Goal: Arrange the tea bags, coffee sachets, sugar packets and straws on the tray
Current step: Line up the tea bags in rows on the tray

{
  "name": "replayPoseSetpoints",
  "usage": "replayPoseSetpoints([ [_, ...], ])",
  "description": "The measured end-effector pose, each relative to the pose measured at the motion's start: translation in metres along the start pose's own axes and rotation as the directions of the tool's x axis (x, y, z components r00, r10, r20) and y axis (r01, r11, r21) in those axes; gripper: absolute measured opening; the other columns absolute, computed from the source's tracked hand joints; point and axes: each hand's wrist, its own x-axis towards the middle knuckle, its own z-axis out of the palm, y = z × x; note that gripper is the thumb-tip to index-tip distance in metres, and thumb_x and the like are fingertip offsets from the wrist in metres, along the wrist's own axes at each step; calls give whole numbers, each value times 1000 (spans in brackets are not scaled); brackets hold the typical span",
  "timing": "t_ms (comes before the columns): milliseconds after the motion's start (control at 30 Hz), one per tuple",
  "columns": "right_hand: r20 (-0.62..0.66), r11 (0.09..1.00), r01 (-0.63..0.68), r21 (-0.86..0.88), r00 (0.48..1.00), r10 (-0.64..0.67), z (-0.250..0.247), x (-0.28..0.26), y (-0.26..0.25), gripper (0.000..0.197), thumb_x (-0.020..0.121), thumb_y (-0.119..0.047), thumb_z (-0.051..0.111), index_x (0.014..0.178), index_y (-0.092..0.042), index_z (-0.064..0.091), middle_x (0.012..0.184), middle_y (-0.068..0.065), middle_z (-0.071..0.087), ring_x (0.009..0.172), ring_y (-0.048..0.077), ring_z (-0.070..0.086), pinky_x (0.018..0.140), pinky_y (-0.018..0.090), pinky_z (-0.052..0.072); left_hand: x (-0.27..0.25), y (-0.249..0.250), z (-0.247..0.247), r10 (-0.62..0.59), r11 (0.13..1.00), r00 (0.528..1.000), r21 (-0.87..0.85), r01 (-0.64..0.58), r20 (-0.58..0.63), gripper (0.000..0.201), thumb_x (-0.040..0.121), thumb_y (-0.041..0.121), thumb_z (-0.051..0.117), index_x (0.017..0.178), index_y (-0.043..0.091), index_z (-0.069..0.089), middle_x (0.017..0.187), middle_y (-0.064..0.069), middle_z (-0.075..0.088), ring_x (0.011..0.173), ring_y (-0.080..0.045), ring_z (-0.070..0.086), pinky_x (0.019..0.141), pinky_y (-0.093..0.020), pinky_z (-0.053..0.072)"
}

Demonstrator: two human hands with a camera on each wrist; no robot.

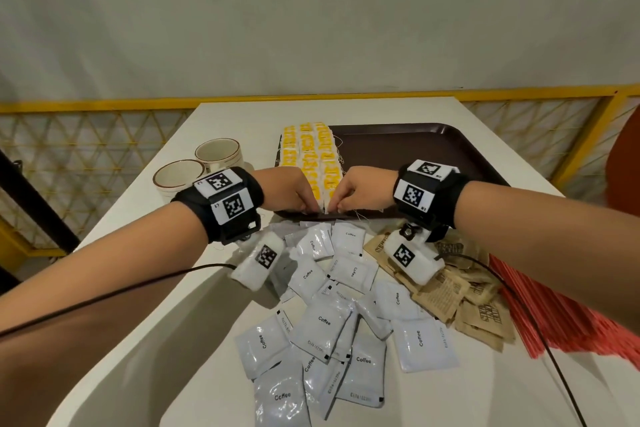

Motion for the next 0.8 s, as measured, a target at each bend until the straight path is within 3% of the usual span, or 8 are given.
replayPoseSetpoints([
  [200,-28,1000,7,21,1000,-6,0,7,6,23,91,-10,60,110,-13,73,105,0,72,87,0,57,70,-3,37,3,-5,0,-51,994,998,-95,48,-29,34,90,3,52,109,23,72,104,8,70,90,-5,58,84,-18,45],
  [333,-29,1000,-1,27,1000,2,-1,11,9,22,91,-10,60,108,-14,74,103,1,73,77,-5,56,67,-4,37,5,-3,-1,-52,991,998,-121,47,-41,32,89,4,54,107,22,73,94,10,68,88,-4,58,76,-11,44],
  [467,-37,1000,-5,29,999,6,-2,15,12,22,91,-11,60,107,-15,74,102,0,73,71,-12,55,64,-4,36,8,-2,-3,-58,989,997,-141,51,-45,31,89,2,55,109,19,72,92,9,67,76,4,55,63,1,39],
  [567,-46,999,-7,40,999,9,-3,16,11,21,91,-10,59,106,-13,74,95,0,72,59,-19,52,58,-2,35,10,-5,-4,-64,989,997,-137,58,-41,29,90,5,55,107,22,73,98,9,70,79,4,56,70,-2,40],
  [633,-44,999,-15,43,999,17,-3,15,10,21,92,-11,59,107,-13,74,92,-1,71,60,-16,54,58,0,37,11,-5,-3,-67,988,997,-141,60,-42,28,91,7,56,105,22,74,100,9,71,83,1,57,75,-7,42],
  [700,-55,998,-27,49,998,30,-2,13,8,20,92,-18,60,105,-13,75,91,-5,71,66,-8,56,63,5,40,10,-5,-3,-68,984,997,-165,60,-42,28,90,6,56,104,22,74,94,12,70,80,2,57,71,-3,41],
  [800,-79,982,-104,160,990,117,-3,12,6,24,93,-29,59,100,-13,74,80,-8,65,58,0,54,52,10,43,3,-13,-6,-71,972,994,-231,50,-85,25,87,4,60,95,23,75,89,9,70,81,0,60,74,-4,44],
])
